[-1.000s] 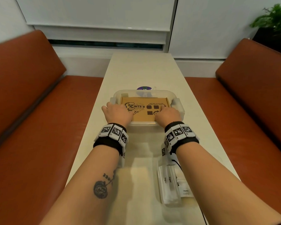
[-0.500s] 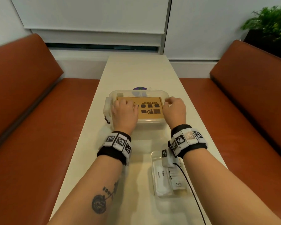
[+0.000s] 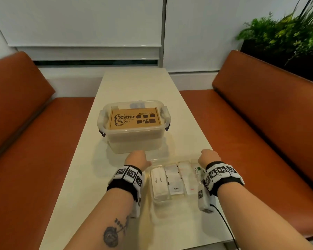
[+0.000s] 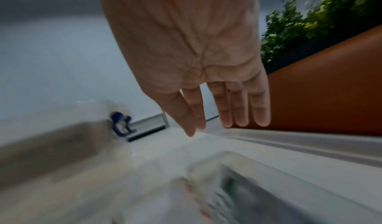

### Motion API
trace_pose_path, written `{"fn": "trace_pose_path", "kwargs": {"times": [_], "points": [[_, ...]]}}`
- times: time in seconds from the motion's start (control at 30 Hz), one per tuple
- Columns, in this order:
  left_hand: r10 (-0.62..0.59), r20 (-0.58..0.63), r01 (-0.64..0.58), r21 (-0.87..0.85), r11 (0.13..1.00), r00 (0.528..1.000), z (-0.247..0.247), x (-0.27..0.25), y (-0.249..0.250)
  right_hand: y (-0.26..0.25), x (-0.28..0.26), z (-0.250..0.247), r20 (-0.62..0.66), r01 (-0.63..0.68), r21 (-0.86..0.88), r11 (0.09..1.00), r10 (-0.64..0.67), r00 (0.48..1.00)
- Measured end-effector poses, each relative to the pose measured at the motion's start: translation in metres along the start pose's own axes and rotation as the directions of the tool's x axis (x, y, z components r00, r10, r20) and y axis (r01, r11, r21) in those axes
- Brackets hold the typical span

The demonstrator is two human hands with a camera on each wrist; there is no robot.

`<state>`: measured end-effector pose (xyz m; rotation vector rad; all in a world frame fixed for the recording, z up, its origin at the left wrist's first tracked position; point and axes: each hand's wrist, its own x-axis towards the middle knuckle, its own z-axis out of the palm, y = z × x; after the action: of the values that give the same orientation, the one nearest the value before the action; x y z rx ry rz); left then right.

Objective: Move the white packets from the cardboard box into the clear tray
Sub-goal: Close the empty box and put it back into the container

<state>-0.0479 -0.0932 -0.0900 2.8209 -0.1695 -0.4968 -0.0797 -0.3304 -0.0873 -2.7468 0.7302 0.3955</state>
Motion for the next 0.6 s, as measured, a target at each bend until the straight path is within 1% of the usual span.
{"fn": "trace_pose_path", "kwargs": {"times": [0.1, 0.27, 0.37, 0.53, 0.6], "points": [[-0.015, 0.005, 0.015, -0.074, 0.997, 1.000, 0.007, -0.001, 0.005, 0.013, -0.002, 0.005, 0.072, 0.006, 0.038, 0.999, -0.008, 0.997], [-0.038, -0.026, 0.039, 0.020, 0.999, 0.999, 0.007, 0.004, 0.003, 0.013, -0.003, 0.008, 0.071, 0.069, 0.000, 0.998, -0.069, 0.995], [-0.077, -0.037, 0.079, 0.052, 0.995, 0.996, 0.001, 0.005, -0.011, 0.002, -0.007, 0.014, 0.058, 0.131, -0.014, 0.991, -0.130, 0.990], [-0.157, -0.060, 0.159, 0.018, 0.987, 0.986, -0.011, 0.001, -0.050, -0.033, -0.015, 0.027, 0.065, 0.219, -0.006, 0.976, -0.218, 0.974], [-0.172, -0.089, 0.175, 0.017, 0.984, 0.981, -0.013, -0.002, -0.063, -0.045, -0.017, 0.033, 0.067, 0.246, 0.000, 0.969, -0.245, 0.967]]}}
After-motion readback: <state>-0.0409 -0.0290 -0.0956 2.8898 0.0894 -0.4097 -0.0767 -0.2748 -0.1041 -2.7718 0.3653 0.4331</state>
